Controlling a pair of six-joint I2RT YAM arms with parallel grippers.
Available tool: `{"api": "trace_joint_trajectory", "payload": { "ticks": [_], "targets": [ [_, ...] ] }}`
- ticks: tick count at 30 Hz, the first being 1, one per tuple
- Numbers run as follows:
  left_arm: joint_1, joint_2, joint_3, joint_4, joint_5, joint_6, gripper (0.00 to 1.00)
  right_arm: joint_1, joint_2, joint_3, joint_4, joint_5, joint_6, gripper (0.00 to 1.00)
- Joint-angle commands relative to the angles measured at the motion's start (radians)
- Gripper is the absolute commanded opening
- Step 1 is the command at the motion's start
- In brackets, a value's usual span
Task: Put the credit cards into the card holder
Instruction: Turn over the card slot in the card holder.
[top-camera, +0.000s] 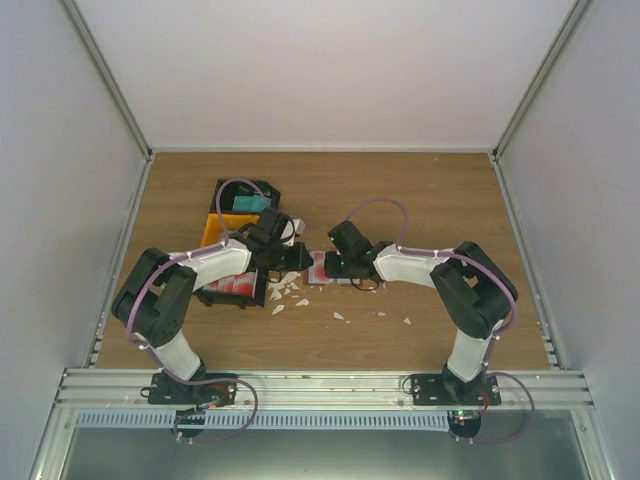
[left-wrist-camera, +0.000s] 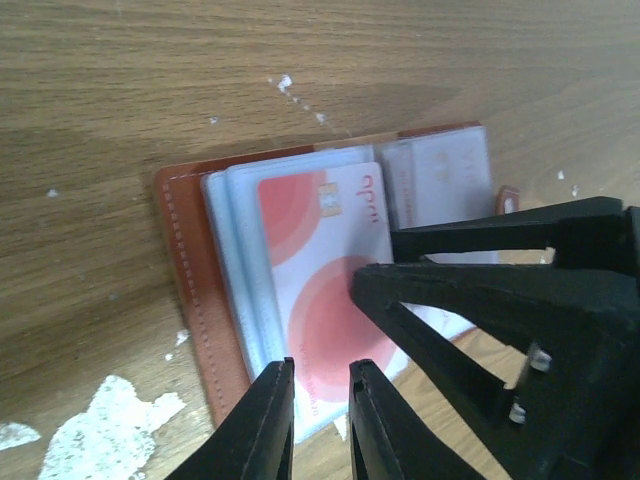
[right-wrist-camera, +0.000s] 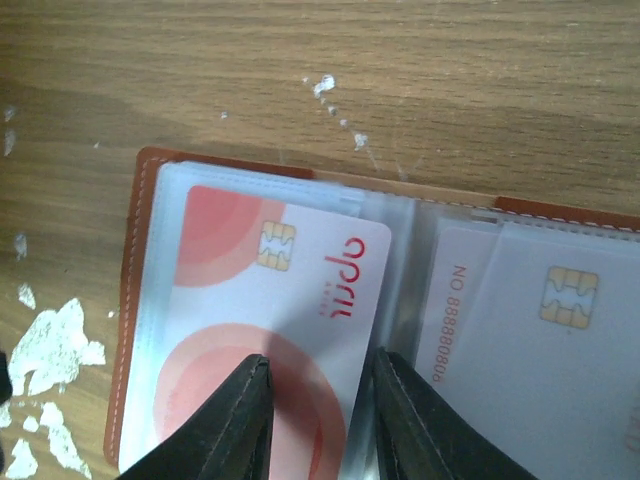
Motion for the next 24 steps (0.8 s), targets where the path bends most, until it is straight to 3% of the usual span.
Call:
{"api": "trace_joint_trajectory", "payload": {
  "ticks": [1,10,24],
  "targets": [
    [-0.005,0.02,0.01,0.075,0.064,-0.014,0.21,0.009,0.046,0.024,-0.077,0.044,-0.002,0.27],
    [0.0,0.063,0.014,0.092,0.082,-0.013,0.27,0.011,0.053,0.008,-0.102,0.068,0.025,0.12],
    [0.004,0.104,0.027,0.076,0.096,-0.006,0.31,0.011,0.066,0.007,-0.092,0.053,0.022,0.06]
  ]
}}
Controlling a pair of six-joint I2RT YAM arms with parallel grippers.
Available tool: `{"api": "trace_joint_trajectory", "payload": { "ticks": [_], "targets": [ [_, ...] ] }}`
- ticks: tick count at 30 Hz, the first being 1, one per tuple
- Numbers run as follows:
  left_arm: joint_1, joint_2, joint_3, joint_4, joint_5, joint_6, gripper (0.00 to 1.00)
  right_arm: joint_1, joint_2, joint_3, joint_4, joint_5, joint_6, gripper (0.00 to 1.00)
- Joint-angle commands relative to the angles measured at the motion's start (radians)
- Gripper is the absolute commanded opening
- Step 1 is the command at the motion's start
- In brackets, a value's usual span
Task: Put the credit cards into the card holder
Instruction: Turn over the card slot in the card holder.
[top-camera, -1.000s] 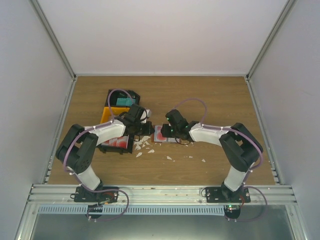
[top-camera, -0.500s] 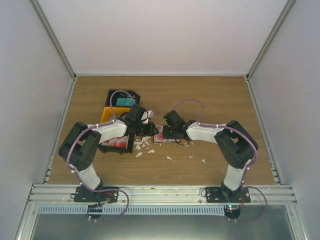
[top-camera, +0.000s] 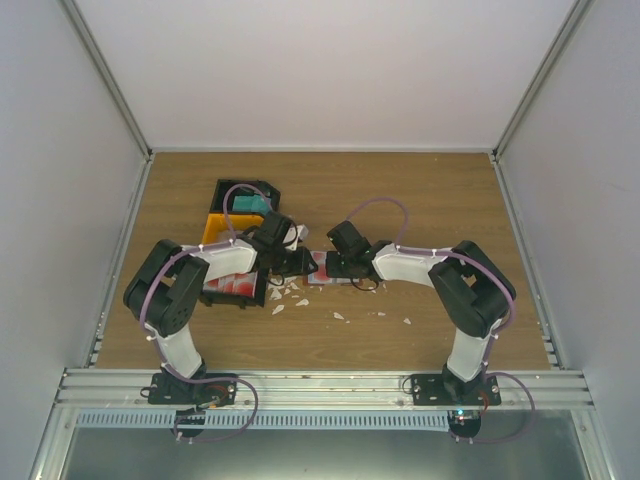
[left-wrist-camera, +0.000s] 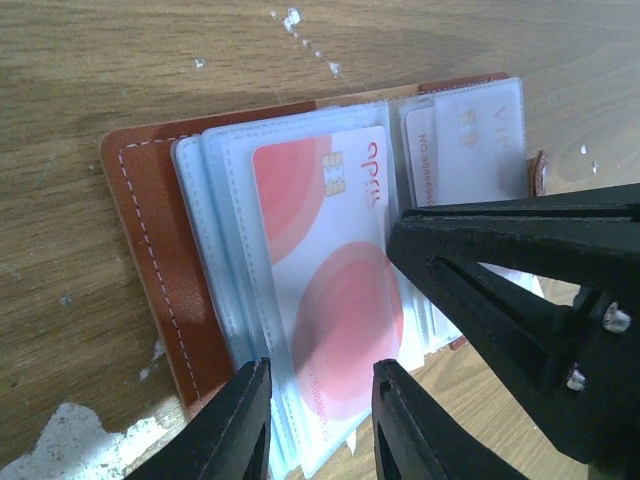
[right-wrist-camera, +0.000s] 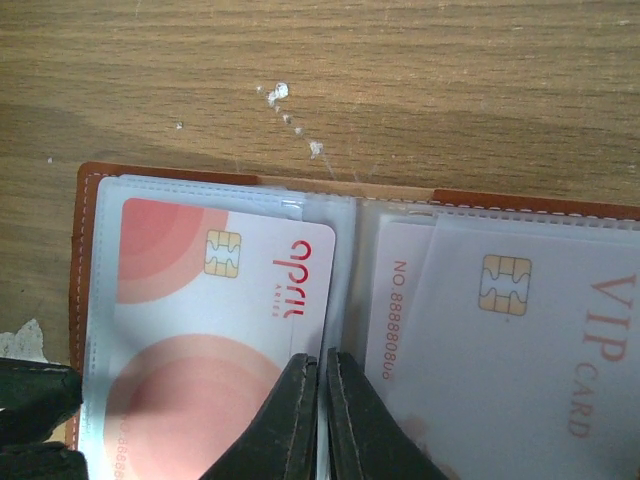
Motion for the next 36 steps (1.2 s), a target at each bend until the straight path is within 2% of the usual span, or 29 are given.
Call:
{"api": "trace_joint_trajectory", "payload": {
  "ticks": [1,14,22,27,31,36],
  "targets": [
    [0.002,0.025,0.03,0.028,0.02,0.009,0.31,0.01,0.046,-0.014,-0.058,0.01,0.004,0.06],
    [0.002,0.02,0.043,0.02,0.072,0.022,0.24,0.01,0.042,-0.017,-0.052,0.006,0.008,0.03],
    [0.002,0.024,0.045,0.04,0.147,0.005,0.24,0.009,0.022,-0.031,-0.023,-0.007,0.005,0.03],
    [0.004,0.04,0.061,0.024,0.173,-0.075,0.27,0.01,0.017,-0.033,-0.009,-0.024,-0.005,0.02],
    [0.005,0.041,0.034,0.122,0.24,-0.171,0.27,0.01,0.024,-0.04,0.004,-0.026,-0.002,0.01],
    [0.005,0.049,0.023,0.208,0.283,-0.224,0.27,0.009,0.014,-0.057,0.017,-0.025,0.009,0.0]
  ]
}}
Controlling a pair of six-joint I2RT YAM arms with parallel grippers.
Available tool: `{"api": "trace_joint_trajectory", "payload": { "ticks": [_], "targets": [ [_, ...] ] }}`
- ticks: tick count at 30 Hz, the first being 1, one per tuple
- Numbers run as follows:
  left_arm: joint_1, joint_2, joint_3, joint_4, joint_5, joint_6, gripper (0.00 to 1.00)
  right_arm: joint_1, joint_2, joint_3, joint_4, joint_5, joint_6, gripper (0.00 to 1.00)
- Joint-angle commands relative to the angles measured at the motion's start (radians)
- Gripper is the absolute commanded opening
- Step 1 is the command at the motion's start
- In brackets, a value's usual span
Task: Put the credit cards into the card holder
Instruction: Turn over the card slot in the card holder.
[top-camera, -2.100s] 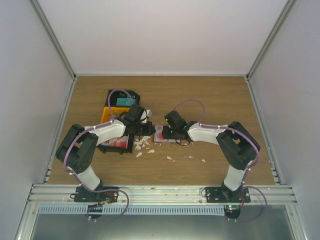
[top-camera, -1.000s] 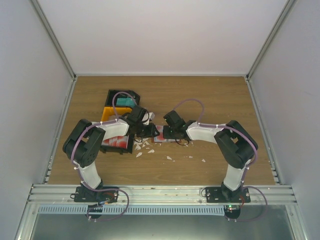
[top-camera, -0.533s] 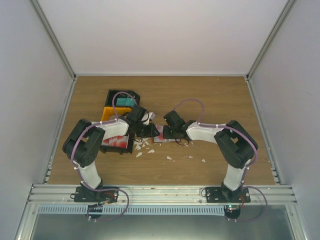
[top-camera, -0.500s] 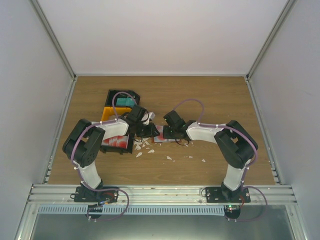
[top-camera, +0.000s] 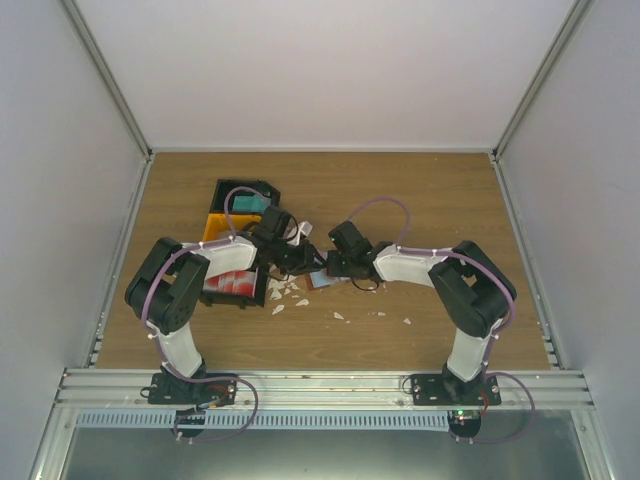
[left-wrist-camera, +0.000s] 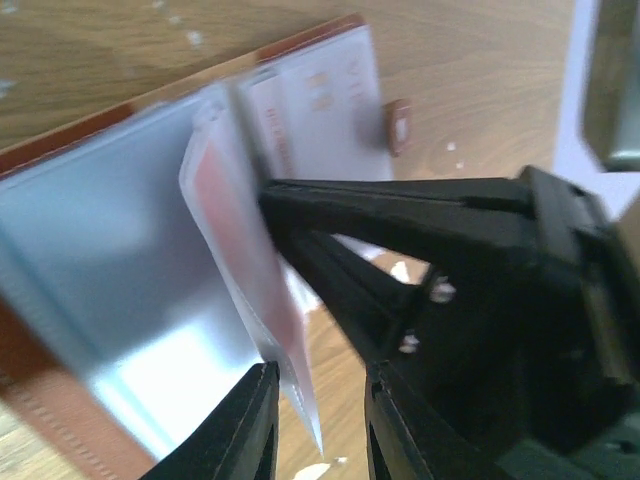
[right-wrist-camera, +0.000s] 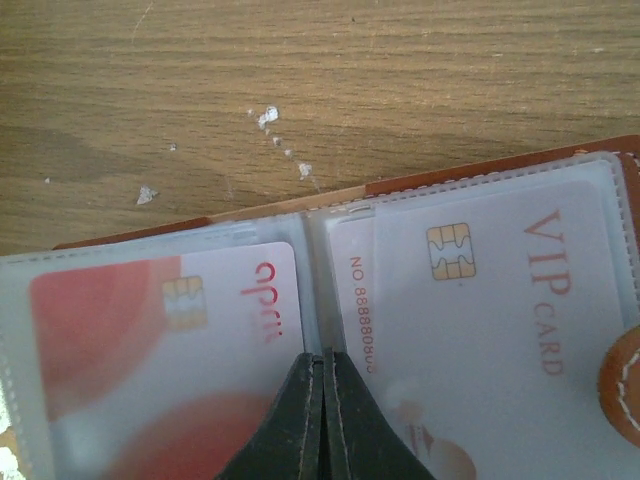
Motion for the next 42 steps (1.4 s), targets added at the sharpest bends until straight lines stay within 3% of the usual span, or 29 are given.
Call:
{"api": "trace_joint_trajectory", "payload": {
  "ticks": [1,6,21,26,33,37,42],
  "targets": [
    [-0.009,0.031,-0.006,0.187,0.09,-0.073,0.27,0.013,0.01,-0.045,-0.017,-0.032,0.013,0.01],
    [-0.011,0.051,-0.014,0.249,0.119,-0.112,0.27,0.012,-0.023,-0.065,0.005,-0.054,0.031,0.0],
    [-0.018,0.112,0.04,0.193,0.099,-0.055,0.32,-0.016,-0.247,-0.12,-0.022,0.046,0.059,0.07],
    [-0.027,0.12,0.077,0.2,0.141,-0.043,0.41,-0.024,-0.356,-0.144,-0.079,0.12,0.076,0.12],
    [-0.042,0.12,0.13,0.213,0.199,-0.004,0.6,-0.03,-0.483,-0.185,-0.131,0.156,0.1,0.15],
    [-0.041,0.086,0.138,0.169,0.171,0.044,0.71,-0.03,-0.533,-0.197,-0.146,0.154,0.104,0.17],
    [-0.038,0.001,0.136,0.022,-0.004,0.126,0.71,-0.03,-0.573,-0.211,-0.132,0.116,0.085,0.21]
  ]
}}
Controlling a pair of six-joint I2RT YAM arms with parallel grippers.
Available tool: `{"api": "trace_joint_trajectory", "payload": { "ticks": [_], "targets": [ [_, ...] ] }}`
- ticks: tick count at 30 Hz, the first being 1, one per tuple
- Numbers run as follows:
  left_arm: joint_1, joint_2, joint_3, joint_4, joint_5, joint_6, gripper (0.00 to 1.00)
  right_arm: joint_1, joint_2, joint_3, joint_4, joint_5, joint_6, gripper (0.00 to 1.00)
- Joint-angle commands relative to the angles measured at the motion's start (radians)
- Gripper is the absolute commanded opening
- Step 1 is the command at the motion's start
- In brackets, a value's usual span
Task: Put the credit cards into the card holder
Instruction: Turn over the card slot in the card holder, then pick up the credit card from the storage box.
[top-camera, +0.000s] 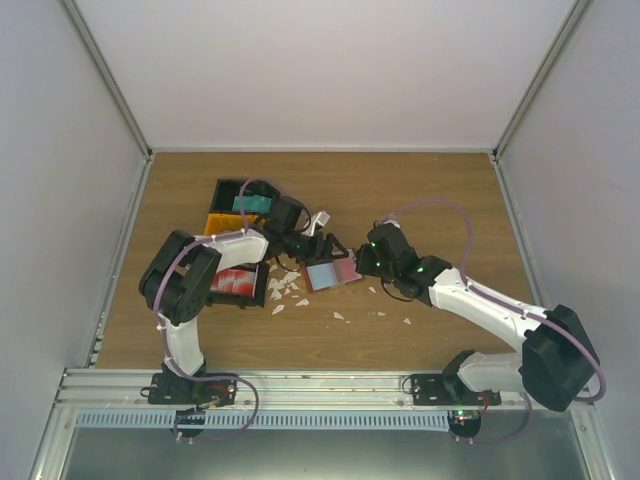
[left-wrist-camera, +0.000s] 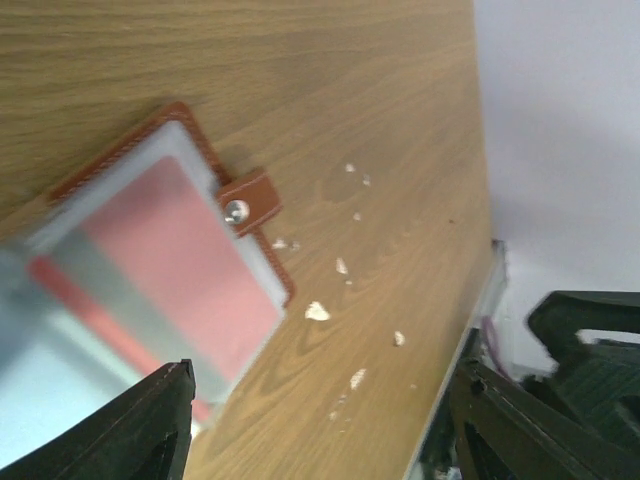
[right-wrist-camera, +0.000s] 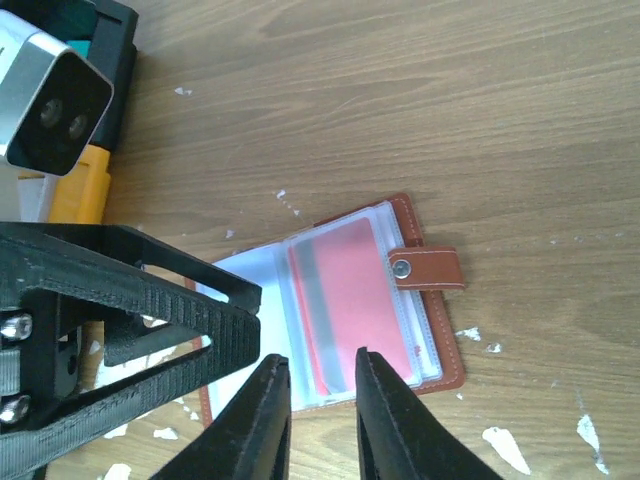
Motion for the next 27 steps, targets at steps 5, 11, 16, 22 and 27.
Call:
{"api": "trace_joint_trajectory", "payload": {
  "ticks": [5,11,16,22,27],
  "targets": [
    [0.012,-0.286,-0.043,-0.283,-0.409,0.127,0.72,-0.005,-0.042,-0.032,0.045,-0.089,-0.024,0.3],
    [0.032,-0.53,-0.133,-0.505,-0.693,0.136,0.8,-0.003,-0.054,-0.057,0.098,-0.143,-0.032,0.5],
    [0.067,-0.627,-0.191,-0.679,-0.784,0.132,0.78,-0.002,-0.068,-0.102,0.169,-0.189,-0.071,0.58],
    [0.126,-0.643,-0.237,-0.711,-0.789,0.161,0.77,0.001,-0.012,-0.114,0.192,-0.23,-0.037,0.58],
    [0.183,-0.56,-0.231,-0.693,-0.704,0.225,0.75,0.007,0.042,-0.121,0.214,-0.258,0.003,0.57]
  ]
}}
